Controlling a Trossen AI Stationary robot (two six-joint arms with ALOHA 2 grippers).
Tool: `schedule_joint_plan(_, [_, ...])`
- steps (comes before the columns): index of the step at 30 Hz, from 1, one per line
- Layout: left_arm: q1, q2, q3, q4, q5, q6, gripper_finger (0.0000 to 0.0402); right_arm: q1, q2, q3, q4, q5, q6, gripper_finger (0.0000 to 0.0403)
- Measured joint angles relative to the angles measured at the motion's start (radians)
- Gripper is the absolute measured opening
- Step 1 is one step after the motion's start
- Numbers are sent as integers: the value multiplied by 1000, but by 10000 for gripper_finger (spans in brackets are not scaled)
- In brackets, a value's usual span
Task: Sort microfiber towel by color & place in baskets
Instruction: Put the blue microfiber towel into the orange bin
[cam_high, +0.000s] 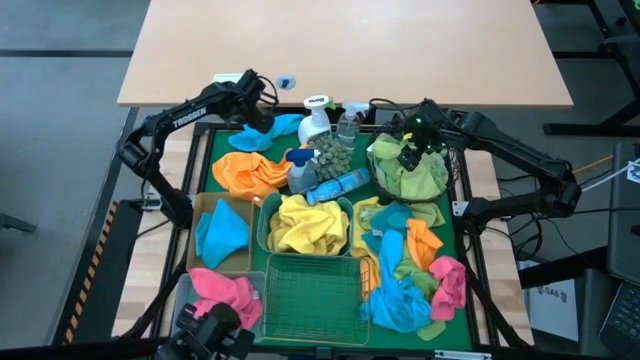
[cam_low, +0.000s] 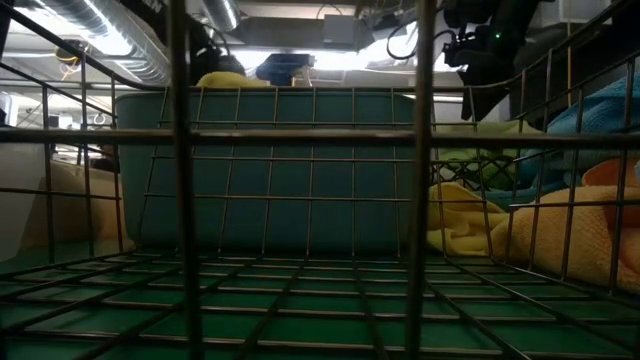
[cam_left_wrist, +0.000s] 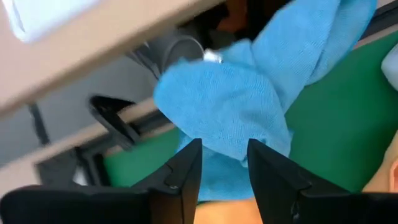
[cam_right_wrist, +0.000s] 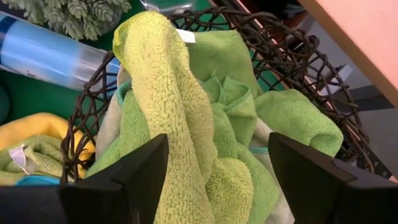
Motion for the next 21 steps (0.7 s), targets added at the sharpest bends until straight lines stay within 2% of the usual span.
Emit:
schedule_joint_plan(7, [15, 0, -115, 123, 60, -71, 132, 0, 0, 0, 0, 0, 0, 276])
schedule_joint_plan(12, [15, 1, -198, 267, 153, -116, 132, 0, 0, 0, 1, 0, 0, 276])
schedule_joint_plan(21, [9, 69, -226, 344, 147, -180, 132, 0, 0, 0, 1, 0, 0, 276])
